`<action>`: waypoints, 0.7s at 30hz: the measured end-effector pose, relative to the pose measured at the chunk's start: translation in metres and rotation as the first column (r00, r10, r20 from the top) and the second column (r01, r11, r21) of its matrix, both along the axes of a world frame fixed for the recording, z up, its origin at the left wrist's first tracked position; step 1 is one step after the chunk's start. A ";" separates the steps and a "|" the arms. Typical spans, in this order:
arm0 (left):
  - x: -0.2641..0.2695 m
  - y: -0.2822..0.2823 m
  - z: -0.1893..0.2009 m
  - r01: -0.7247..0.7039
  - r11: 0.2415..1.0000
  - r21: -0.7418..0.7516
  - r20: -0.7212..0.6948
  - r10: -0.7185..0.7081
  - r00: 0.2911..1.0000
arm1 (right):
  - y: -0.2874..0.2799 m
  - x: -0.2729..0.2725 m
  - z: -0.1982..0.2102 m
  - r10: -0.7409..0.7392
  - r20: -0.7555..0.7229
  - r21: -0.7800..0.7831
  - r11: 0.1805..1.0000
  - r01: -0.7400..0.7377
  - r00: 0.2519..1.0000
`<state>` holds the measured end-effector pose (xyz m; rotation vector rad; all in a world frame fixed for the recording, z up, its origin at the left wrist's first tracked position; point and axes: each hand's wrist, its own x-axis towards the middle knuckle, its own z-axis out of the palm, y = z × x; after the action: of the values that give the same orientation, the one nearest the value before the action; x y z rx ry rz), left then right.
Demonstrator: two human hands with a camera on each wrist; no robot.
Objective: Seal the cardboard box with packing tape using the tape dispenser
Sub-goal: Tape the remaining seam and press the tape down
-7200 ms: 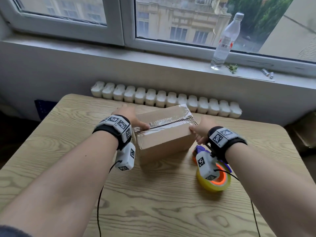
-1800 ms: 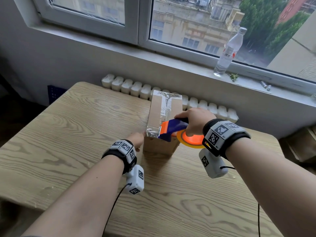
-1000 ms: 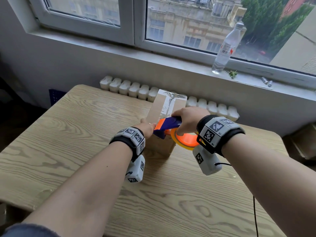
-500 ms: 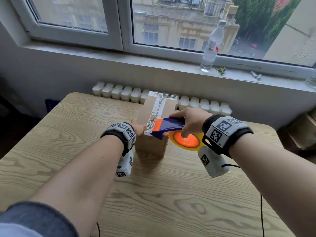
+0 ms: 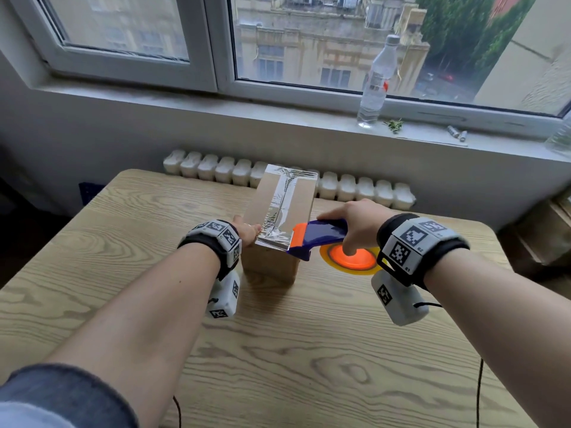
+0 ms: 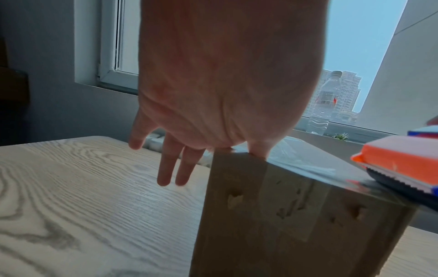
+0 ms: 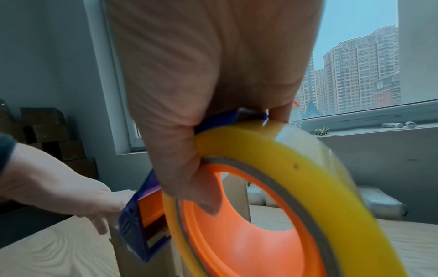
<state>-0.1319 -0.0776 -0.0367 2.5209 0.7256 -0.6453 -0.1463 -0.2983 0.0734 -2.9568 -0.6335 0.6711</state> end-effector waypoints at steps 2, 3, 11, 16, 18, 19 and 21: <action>-0.006 -0.005 0.012 0.054 0.998 0.032 -0.010 -0.053 0.999 | 0.001 0.001 0.000 0.005 0.000 -0.005 1.000 -0.005 1.000; -0.008 -0.006 0.015 0.106 0.992 0.070 0.001 -0.107 0.994 | 0.002 0.001 0.000 0.005 0.000 -0.009 1.000 -0.005 1.000; -0.011 -0.024 0.004 0.416 0.874 0.249 0.077 -0.446 0.892 | -0.001 0.000 0.002 0.012 0.001 -0.001 1.000 -0.012 1.000; -0.007 -0.032 0.005 0.474 0.832 0.286 0.061 -0.510 0.858 | -0.002 0.001 0.000 0.017 -0.018 0.008 1.000 -0.017 1.000; -0.008 -0.035 0.005 0.485 0.831 0.272 0.070 -0.520 0.851 | -0.005 0.001 -0.004 0.006 -0.032 0.036 0.999 -0.004 0.999; -0.008 -0.036 0.004 0.482 0.837 0.258 0.072 -0.514 0.855 | -0.008 0.001 -0.008 0.000 -0.034 0.059 0.998 0.002 0.999; -0.008 -0.036 0.006 0.472 0.848 0.240 0.058 -0.498 0.866 | -0.012 -0.001 -0.014 -0.012 -0.035 0.112 0.994 0.015 0.999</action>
<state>-0.1404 -0.1137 -0.0309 2.9485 0.1032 -0.5919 -0.1472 -0.3099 0.0592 -2.8381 -0.6264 0.6604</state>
